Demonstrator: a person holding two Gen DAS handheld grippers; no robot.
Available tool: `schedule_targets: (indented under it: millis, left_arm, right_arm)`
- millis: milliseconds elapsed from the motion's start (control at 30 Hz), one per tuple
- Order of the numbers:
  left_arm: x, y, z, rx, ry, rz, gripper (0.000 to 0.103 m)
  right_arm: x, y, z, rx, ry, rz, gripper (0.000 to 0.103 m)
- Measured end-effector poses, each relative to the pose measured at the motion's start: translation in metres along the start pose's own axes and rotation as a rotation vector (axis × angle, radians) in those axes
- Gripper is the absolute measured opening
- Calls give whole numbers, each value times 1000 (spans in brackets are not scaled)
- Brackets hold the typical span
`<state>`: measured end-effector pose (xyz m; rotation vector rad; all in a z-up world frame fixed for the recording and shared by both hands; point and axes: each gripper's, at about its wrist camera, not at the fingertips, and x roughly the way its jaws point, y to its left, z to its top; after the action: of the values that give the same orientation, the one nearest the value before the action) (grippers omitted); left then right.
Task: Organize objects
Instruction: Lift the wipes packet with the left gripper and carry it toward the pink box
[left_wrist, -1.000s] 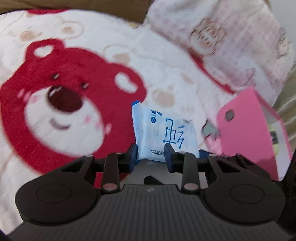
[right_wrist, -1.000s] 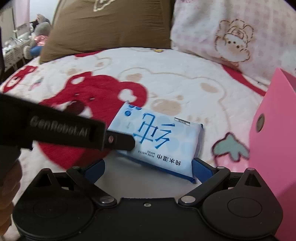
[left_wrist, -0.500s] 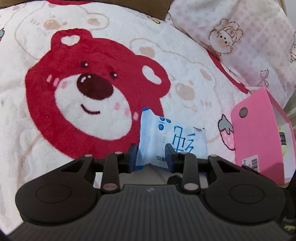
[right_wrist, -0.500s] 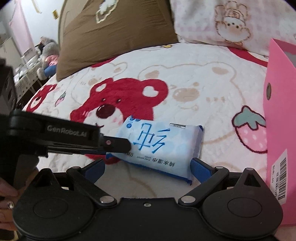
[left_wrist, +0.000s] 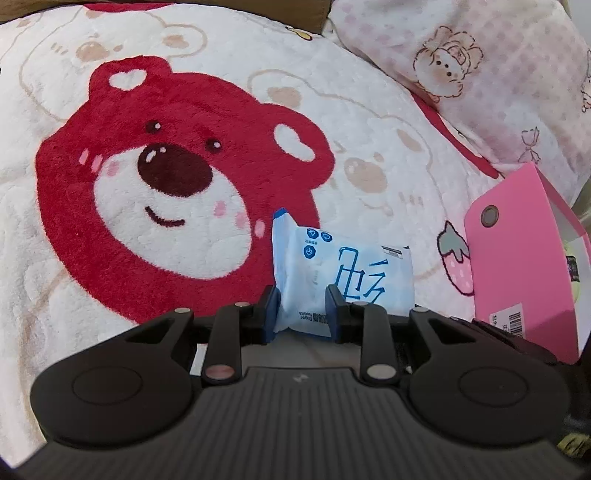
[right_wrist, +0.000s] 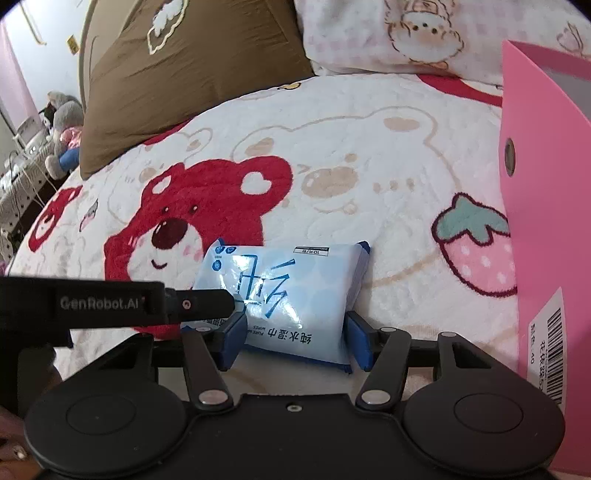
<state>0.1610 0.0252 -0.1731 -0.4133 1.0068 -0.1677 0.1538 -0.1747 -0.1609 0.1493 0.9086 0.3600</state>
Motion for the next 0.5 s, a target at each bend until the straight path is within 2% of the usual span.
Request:
schedule_targets:
  millis: [100,300,500]
  left_arm:
    - [0,-4,-2,13,0,9,26]
    - [-6,-18,-7,48,20,43,28]
    - [-20,-25,-7,62,50,31,28]
  right_arm:
    - [-1,8,-3,-59,-11,-42,57]
    - [-8,21,-3,-135,-28,-74,57]
    - [-25,27,-5,-182,-35,-83,58]
